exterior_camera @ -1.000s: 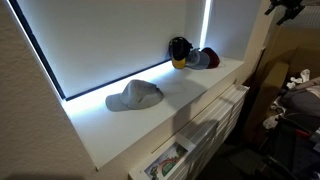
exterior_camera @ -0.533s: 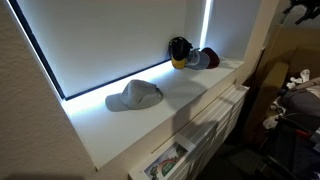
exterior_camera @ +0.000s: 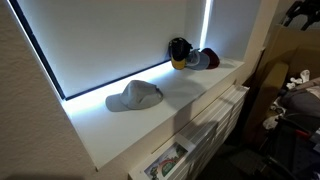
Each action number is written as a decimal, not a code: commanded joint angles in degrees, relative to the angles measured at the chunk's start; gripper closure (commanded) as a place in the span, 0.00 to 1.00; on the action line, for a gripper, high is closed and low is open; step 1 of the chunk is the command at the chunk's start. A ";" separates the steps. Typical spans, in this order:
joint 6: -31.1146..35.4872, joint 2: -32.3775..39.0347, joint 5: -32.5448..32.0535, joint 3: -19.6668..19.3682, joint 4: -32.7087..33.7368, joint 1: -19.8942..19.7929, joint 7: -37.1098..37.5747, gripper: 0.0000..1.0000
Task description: Move the grey cap and the black and yellow cap away from the red cap on the window sill
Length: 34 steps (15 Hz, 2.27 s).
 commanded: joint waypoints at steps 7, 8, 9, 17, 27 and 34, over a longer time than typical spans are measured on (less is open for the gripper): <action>-2.81 21.36 -15.75 9.91 10.45 -1.41 13.64 0.00; -2.47 22.56 -18.54 9.93 11.13 -1.05 17.61 0.00; 0.62 29.70 -15.81 11.73 15.16 -3.01 18.31 0.00; 27.71 40.39 -4.29 20.65 20.76 -12.09 21.91 0.00; 31.87 41.43 -1.20 24.99 23.02 -14.87 21.19 0.00; 27.64 49.15 -23.37 11.10 28.45 8.22 39.13 0.00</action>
